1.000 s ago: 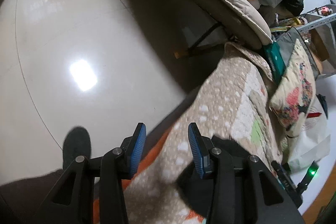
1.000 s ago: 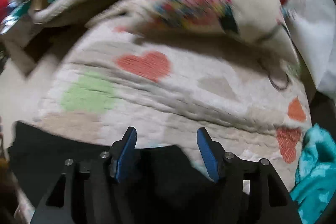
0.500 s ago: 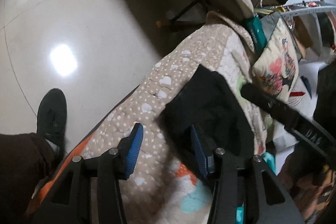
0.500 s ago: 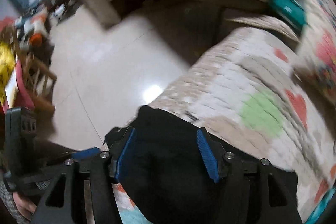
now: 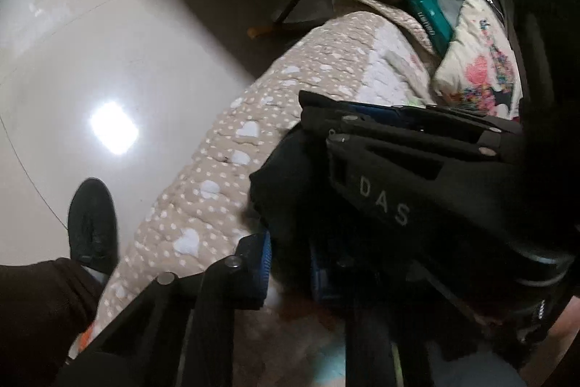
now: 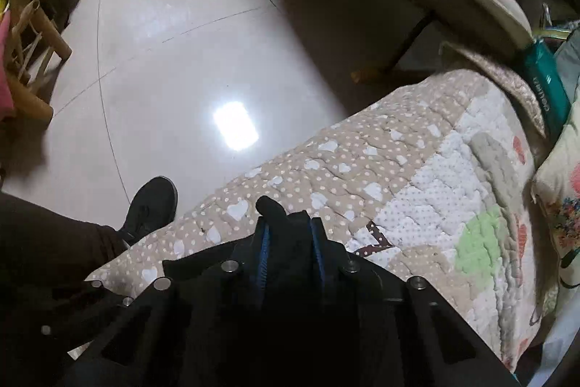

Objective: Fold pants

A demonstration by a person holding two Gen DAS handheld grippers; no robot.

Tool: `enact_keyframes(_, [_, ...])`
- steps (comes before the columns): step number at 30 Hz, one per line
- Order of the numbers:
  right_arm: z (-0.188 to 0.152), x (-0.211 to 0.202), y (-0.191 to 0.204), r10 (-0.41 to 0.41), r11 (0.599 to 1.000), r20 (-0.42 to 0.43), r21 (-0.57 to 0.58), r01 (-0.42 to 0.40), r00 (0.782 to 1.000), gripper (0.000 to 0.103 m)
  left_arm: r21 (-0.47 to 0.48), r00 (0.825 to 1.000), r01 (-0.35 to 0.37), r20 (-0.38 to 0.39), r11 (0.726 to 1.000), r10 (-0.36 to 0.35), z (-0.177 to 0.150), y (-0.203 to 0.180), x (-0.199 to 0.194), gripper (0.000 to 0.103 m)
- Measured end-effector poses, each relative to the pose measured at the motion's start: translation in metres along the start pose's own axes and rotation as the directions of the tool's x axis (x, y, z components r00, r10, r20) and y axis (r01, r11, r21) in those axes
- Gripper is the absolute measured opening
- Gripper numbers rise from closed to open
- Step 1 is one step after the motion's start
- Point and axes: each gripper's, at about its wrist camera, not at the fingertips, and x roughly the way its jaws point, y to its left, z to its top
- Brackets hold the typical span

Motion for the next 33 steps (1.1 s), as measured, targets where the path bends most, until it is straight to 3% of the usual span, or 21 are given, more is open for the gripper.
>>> enact_keyframes(3, [-0.004, -0.016, -0.003, 0.001, 1.000, 0.043, 0.023, -0.002, 0.999, 0.019, -0.019, 0.996, 0.086, -0.025, 0.996, -0.086, -0.003, -0.004, -0.009, 0.015])
enact_keyframes(9, [-0.023, -0.060, -0.021, 0.021, 0.995, 0.145, 0.093, -0.035, 0.989, 0.019, 0.078, 0.986, 0.167, -0.003, 0.983, -0.167, -0.013, -0.039, -0.030, 0.015])
enact_keyframes(14, [-0.057, -0.095, -0.062, 0.011, 0.978, 0.227, 0.203, -0.058, 0.974, 0.019, 0.176, 0.985, 0.173, -0.034, 0.969, -0.169, -0.028, -0.090, -0.026, 0.015])
enact_keyframes(18, [-0.107, -0.112, -0.105, -0.010, 0.941, 0.266, 0.330, -0.081, 0.964, 0.019, 0.244, 0.983, 0.178, -0.084, 0.953, -0.162, -0.046, -0.132, -0.008, 0.015])
enact_keyframes(24, [-0.208, -0.108, -0.165, -0.015, 0.840, 0.295, 0.522, -0.148, 0.955, 0.021, 0.404, 0.972, 0.196, -0.200, 0.894, -0.123, -0.099, -0.190, 0.032, 0.016])
enact_keyframes(27, [-0.260, -0.091, -0.191, -0.054, 0.771, 0.248, 0.626, -0.117, 0.967, 0.035, 0.443, 0.952, 0.252, -0.273, 0.860, -0.139, -0.117, -0.195, 0.035, 0.024])
enact_keyframes(28, [-0.276, -0.087, -0.198, -0.083, 0.746, 0.214, 0.661, -0.082, 0.973, 0.044, 0.454, 0.941, 0.283, -0.301, 0.845, -0.154, -0.122, -0.193, 0.031, 0.034])
enact_keyframes(29, [-0.292, -0.082, -0.205, -0.112, 0.713, 0.175, 0.700, -0.043, 0.978, 0.054, 0.462, 0.934, 0.302, -0.316, 0.833, -0.164, -0.125, -0.189, 0.027, 0.043])
enact_keyframes(30, [-0.310, -0.080, -0.213, -0.130, 0.674, 0.148, 0.739, -0.022, 0.980, 0.057, 0.470, 0.925, 0.328, -0.335, 0.820, -0.178, -0.127, -0.182, 0.020, 0.045])
enact_keyframes(33, [-0.341, -0.088, -0.233, -0.180, 0.552, 0.127, 0.834, -0.007, 0.975, 0.057, 0.463, 0.922, 0.340, -0.338, 0.819, -0.192, -0.123, -0.162, 0.006, 0.046])
